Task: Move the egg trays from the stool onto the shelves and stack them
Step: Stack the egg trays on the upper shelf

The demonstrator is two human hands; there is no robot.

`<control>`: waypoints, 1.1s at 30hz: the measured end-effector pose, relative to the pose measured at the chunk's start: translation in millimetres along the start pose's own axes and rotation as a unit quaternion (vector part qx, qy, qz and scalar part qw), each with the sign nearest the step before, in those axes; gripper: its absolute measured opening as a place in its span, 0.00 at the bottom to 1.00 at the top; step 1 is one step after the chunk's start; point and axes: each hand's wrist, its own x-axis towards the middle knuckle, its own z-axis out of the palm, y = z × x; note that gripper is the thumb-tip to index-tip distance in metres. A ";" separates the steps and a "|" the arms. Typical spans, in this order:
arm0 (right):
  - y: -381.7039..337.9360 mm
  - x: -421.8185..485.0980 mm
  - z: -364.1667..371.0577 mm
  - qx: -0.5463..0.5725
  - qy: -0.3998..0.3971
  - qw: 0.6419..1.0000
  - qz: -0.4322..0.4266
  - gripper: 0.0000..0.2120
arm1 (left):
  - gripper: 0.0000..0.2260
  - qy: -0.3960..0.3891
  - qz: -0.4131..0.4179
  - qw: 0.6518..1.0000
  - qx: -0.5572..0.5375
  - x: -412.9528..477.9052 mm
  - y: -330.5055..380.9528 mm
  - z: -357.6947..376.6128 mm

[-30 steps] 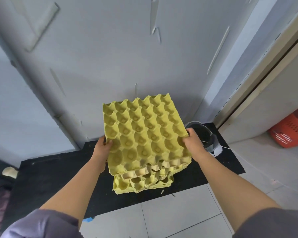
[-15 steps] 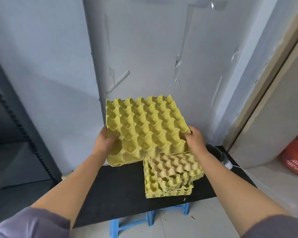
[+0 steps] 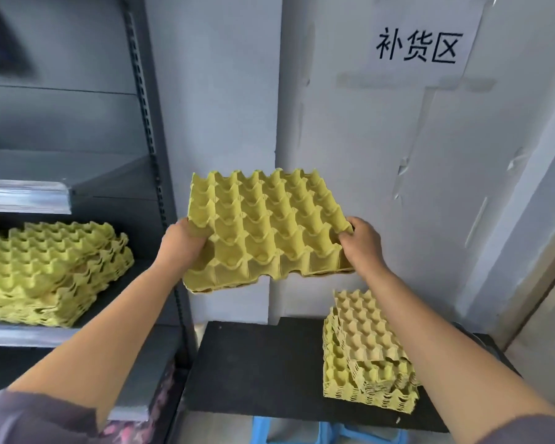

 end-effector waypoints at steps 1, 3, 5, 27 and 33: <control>-10.6 -1.3 6.7 0.004 -0.005 1.000 -0.016 0.13 | 0.15 0.014 -0.003 1.000 0.014 -1.4 -5.3 -14.1; -30.6 -6.3 19.0 0.020 -0.013 0.999 -0.025 0.18 | 0.14 0.035 -0.006 0.998 0.048 -4.5 -14.6 -39.0; -51.3 -13.0 32.7 0.038 -0.027 0.998 -0.033 0.22 | 0.13 0.053 -0.010 0.996 0.070 -9.1 -22.4 -65.9; -334.9 -105.7 239.1 0.116 -0.001 0.987 -0.107 0.13 | 0.16 0.050 0.038 0.996 -0.067 45.1 -163.5 -396.9; -392.6 -99.5 287.2 0.083 -0.016 0.987 -0.139 0.12 | 0.05 0.081 0.015 0.992 -0.090 93.4 -198.8 -442.1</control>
